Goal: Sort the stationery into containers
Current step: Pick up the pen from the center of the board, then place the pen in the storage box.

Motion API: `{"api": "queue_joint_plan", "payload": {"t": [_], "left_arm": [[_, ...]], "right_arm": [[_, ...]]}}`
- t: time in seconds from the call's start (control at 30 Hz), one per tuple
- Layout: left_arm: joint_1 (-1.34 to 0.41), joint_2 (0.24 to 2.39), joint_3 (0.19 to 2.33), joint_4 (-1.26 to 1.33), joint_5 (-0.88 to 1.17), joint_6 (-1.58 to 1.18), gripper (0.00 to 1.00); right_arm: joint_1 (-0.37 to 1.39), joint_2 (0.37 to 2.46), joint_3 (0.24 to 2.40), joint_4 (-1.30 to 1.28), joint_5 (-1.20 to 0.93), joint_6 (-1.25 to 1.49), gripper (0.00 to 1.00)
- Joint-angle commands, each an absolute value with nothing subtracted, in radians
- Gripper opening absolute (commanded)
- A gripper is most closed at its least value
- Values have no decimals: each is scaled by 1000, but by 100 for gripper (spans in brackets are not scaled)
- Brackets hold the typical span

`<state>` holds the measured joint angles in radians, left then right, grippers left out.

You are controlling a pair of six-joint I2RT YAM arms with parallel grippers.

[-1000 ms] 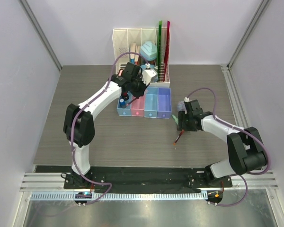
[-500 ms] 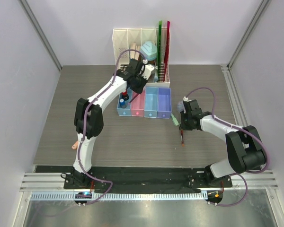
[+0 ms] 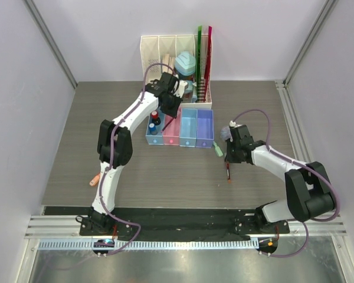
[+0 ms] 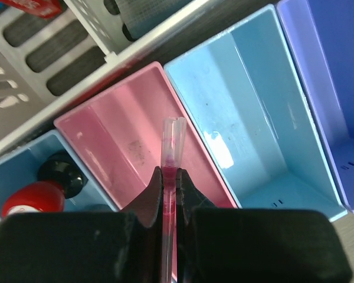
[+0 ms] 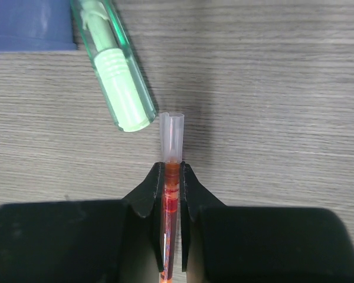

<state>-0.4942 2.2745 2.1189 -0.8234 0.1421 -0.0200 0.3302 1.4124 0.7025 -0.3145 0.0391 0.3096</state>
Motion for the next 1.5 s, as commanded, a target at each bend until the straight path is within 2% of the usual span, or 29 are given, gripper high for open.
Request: {"api": "queue_joint_plan", "payload": {"t": [0.0,0.27,0.63,0.7,0.73,0.83,0.87,0.93,1.2,1.47], "left_arm": [[-491,2279,2158,-853,187,-83,0],[-474,2316,2172,-853,155,-94,0],[-436,2368,2197,-845,107,-80,0],[-436,2373,2203,-844,106,-77,5],[-434,2372,2206,-842,104,-75,17],[-436,2356,2214,-831,135,-71,40],[-436,2350,2217,-827,149,-71,42],[-434,2330,2214,-805,159,-71,46],[-434,2244,2201,-802,270,-83,45],[-416,1929,2020,-821,278,-19,47]], "right_arm": [[336,1330,710,-304,68,292,1],[336,1218,755,-307,60,261,1],[353,1175,864,-278,-31,267,1],[363,1181,891,-267,-35,270,1],[368,1189,902,-264,-37,268,1],[386,1209,946,-258,-43,265,1],[394,1216,956,-256,-40,264,1],[406,1232,983,-255,-34,256,1],[452,1302,1060,-226,-17,241,1],[495,1413,1159,-161,-6,258,1]]}}
